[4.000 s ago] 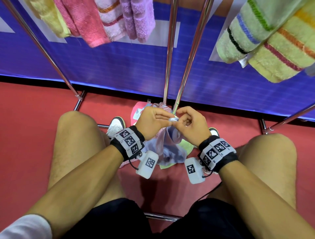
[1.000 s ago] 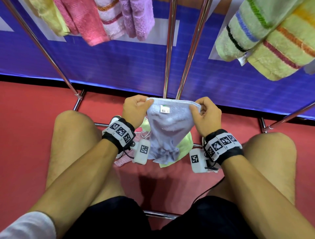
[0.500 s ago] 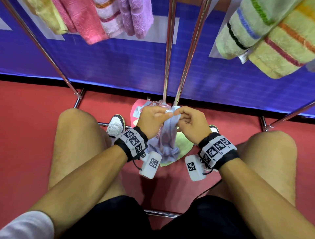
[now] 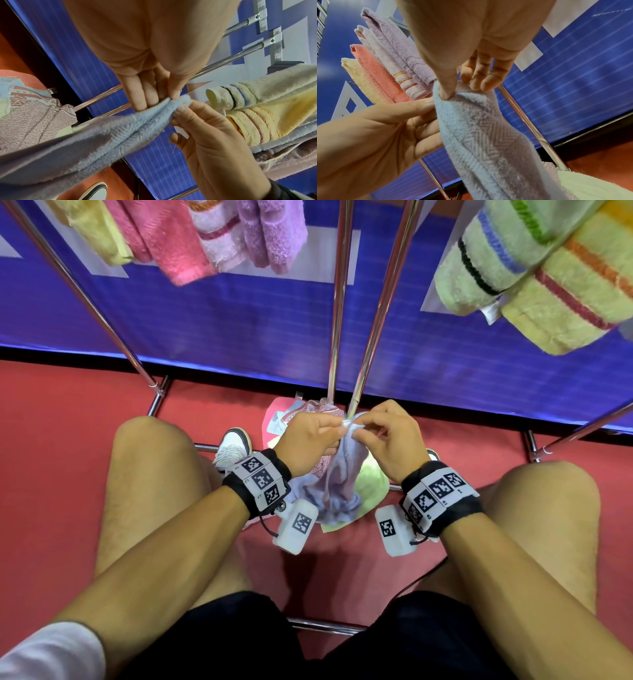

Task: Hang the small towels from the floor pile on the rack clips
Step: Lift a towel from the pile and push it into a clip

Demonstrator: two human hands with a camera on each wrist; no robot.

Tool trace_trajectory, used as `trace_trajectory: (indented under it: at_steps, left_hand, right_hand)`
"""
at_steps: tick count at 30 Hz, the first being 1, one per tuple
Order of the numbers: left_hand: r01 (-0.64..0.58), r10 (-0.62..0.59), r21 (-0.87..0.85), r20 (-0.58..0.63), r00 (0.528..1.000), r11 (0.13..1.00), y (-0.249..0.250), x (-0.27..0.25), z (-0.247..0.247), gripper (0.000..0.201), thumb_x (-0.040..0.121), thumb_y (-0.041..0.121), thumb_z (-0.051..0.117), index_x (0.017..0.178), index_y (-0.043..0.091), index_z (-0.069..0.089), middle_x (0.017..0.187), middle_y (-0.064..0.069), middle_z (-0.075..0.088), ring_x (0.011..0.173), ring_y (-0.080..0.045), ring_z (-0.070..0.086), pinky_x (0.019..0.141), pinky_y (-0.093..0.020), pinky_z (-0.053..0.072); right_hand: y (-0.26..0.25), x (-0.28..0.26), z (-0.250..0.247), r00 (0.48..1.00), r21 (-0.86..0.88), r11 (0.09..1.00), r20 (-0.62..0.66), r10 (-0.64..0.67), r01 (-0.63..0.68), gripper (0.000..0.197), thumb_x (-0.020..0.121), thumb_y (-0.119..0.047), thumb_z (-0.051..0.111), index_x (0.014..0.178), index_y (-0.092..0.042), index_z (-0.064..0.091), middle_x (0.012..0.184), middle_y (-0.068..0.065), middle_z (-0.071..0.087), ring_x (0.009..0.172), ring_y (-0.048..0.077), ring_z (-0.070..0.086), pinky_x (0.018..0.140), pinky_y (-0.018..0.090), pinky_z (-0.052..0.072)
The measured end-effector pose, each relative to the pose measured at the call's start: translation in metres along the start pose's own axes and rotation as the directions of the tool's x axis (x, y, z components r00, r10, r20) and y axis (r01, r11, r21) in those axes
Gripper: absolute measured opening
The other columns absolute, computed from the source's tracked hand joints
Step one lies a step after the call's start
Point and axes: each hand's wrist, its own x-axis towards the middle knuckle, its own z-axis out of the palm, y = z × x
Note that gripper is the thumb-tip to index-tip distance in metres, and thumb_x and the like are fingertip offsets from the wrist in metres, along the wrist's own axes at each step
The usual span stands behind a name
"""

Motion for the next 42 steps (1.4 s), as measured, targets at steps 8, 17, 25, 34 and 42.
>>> trace_trajectory:
  at_steps: [8, 17, 25, 34, 42]
  left_hand:
    - [-0.034, 0.037, 0.063, -0.042, 0.998, 0.997, -0.005, 0.002, -0.002, 0.017, 0.096, 0.008, 0.058, 0.091, 0.015, 0.073, 0.098, -0.036, 0.066, 0.084, -0.034, 0.063, 0.089, -0.066, 0.049]
    - [-0.101, 0.091, 0.229, 0.054, 0.994, 0.968, -0.007, 0.001, -0.005, 0.017, 0.088, 0.033, 0.063, 0.095, 0.023, 0.075, 0.085, -0.004, 0.075, 0.079, -0.021, 0.069, 0.083, -0.042, 0.057]
    - [-0.110, 0.094, 0.244, 0.074, 0.993, 0.964, -0.009, 0.003, -0.010, 0.015, 0.078, 0.014, 0.079, 0.093, 0.017, 0.076, 0.082, -0.003, 0.077, 0.078, -0.018, 0.073, 0.074, -0.035, 0.057]
    - [-0.184, 0.177, 0.072, 0.096, 0.979, 0.980, 0.005, 0.002, -0.016, 0.017, 0.086, -0.005, 0.068, 0.088, 0.012, 0.071, 0.073, 0.010, 0.072, 0.070, -0.001, 0.064, 0.068, -0.017, 0.051]
    - [-0.231, 0.231, 0.000, -0.027, 0.973, 0.973, 0.008, 0.008, -0.024, 0.028, 0.086, -0.004, 0.066, 0.103, 0.018, 0.069, 0.086, 0.008, 0.076, 0.082, -0.006, 0.069, 0.076, -0.021, 0.053]
  right_hand:
    - [0.001, -0.002, 0.004, 0.995, -0.035, 0.996, 0.060, -0.076, 0.078, 0.008, 0.088, -0.016, 0.069, 0.087, -0.008, 0.072, 0.093, 0.001, 0.059, 0.081, 0.011, 0.055, 0.077, 0.017, 0.043]
    - [0.007, -0.001, 0.003, 0.997, -0.096, 0.993, 0.029, -0.065, 0.068, 0.006, 0.082, -0.016, 0.076, 0.080, -0.012, 0.071, 0.086, -0.002, 0.060, 0.072, 0.013, 0.055, 0.072, 0.035, 0.051]
    - [0.007, -0.004, 0.001, 0.997, -0.112, 0.991, 0.040, -0.063, 0.067, 0.016, 0.079, -0.033, 0.076, 0.077, -0.018, 0.070, 0.090, -0.009, 0.052, 0.084, 0.016, 0.055, 0.074, 0.038, 0.051]
    - [0.007, 0.002, -0.004, 0.986, 0.179, 0.971, 0.072, 0.150, -0.161, 0.065, 0.072, -0.007, 0.078, 0.122, -0.031, 0.044, 0.106, -0.009, 0.067, 0.100, 0.010, 0.064, 0.083, 0.024, 0.050]
    - [-0.001, 0.006, -0.010, 0.990, 0.328, 0.934, 0.048, 0.130, -0.139, 0.021, 0.080, -0.009, 0.077, 0.078, -0.006, 0.056, 0.074, 0.008, 0.060, 0.069, 0.014, 0.055, 0.066, 0.034, 0.047]
